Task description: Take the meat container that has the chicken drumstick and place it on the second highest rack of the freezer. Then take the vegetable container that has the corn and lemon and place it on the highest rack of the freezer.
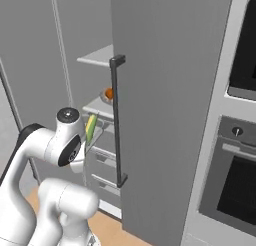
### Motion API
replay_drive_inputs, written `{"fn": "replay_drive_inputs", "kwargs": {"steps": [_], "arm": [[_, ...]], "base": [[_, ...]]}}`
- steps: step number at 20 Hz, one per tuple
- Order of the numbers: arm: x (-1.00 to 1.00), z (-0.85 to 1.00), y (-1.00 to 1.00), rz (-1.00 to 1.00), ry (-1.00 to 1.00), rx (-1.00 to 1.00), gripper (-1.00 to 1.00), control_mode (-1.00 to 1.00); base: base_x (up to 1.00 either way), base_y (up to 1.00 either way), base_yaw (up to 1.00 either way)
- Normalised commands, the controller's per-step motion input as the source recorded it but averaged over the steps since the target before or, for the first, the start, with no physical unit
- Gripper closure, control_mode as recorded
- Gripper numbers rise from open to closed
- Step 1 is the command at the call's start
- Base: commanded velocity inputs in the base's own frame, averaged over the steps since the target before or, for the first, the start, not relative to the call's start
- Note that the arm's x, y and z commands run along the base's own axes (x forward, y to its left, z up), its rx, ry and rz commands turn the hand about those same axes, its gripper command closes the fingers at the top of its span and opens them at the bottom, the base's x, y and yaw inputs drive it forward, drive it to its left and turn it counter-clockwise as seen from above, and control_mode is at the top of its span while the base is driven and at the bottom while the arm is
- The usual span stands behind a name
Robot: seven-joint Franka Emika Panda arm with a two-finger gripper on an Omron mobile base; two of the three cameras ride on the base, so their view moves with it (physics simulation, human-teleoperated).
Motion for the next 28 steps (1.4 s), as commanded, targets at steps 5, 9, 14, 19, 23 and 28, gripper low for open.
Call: {"fn": "replay_drive_inputs", "kwargs": {"steps": [5,9,14,19,23,28], "arm": [[0.0,0.0,0.0,0.0,0.0,0.0,1.0,1.0],[0.0,0.0,0.0,0.0,0.0,0.0,1.0,1.0],[0.0,0.0,0.0,0.0,0.0,0.0,1.0,1.0],[0.0,0.0,0.0,0.0,0.0,0.0,1.0,1.0],[0.0,0.0,0.0,0.0,0.0,0.0,1.0,1.0],[0.0,0.0,0.0,0.0,0.0,0.0,1.0,1.0]], "base": [[0.66,0.22,-0.01],[0.49,0.31,-0.02],[0.5,0.22,-0.05],[0.5,0.24,-0.03],[0.53,0.23,-0.02],[0.4,0.26,-0.06]]}}
